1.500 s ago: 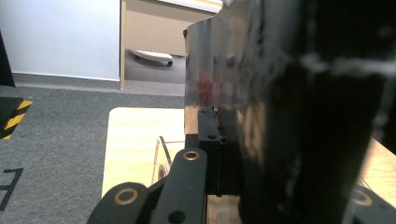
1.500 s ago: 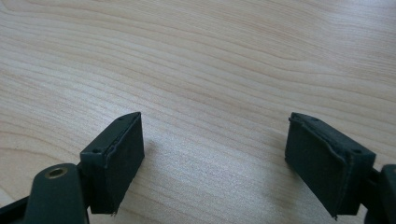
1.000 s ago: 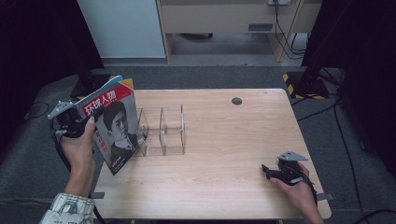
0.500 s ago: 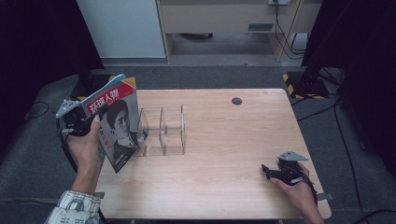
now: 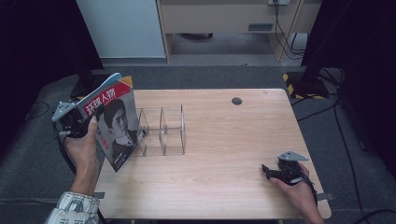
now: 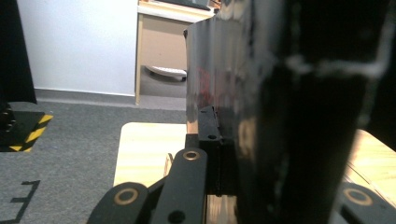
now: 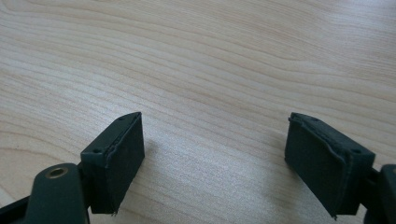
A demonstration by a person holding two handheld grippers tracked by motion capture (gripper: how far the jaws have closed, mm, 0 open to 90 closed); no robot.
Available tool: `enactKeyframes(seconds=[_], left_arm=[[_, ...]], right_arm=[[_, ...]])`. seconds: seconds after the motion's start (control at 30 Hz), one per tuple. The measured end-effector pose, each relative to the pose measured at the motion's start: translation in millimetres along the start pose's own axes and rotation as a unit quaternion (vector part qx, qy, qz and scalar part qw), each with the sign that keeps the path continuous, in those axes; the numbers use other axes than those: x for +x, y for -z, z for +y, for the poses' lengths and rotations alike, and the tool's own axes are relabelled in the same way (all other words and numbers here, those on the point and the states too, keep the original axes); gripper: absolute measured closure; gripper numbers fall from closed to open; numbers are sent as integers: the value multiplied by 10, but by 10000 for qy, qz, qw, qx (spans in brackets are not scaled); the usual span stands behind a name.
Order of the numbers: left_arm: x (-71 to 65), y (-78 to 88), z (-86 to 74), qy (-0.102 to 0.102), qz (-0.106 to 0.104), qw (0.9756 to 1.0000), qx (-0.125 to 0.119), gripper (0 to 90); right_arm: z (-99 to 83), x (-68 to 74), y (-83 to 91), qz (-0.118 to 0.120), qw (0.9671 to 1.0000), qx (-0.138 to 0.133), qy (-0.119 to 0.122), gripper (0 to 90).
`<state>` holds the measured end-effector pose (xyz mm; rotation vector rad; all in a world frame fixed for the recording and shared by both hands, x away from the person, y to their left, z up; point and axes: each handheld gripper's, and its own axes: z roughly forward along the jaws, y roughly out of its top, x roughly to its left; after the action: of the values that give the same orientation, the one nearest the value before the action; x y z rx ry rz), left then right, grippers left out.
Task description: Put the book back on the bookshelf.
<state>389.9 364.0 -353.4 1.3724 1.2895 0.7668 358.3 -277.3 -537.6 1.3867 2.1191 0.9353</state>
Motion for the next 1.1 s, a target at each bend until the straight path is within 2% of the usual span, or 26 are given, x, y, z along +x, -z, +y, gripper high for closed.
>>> enactKeyframes(seconds=[0.23, 0.43, 0.7, 1.1], left_arm=[[-6, 41, -56, 8, -52, 9998, -217, 864], [42, 90, -135, 185, -239, 9986, -443, 862], [117, 153, -279, 337, -417, 9968, -599, 862], [127, 138, -353, 395, -435, 9953, -763, 862]], right_arm=[[0, 0, 0, -1, 10000, 0, -1, 201], [0, 1, 1, 1, 10000, 1, -1, 201], [-1, 2, 3, 4, 10000, 12, -2, 202], [-1, 2, 3, 7, 10000, 11, -3, 202]])
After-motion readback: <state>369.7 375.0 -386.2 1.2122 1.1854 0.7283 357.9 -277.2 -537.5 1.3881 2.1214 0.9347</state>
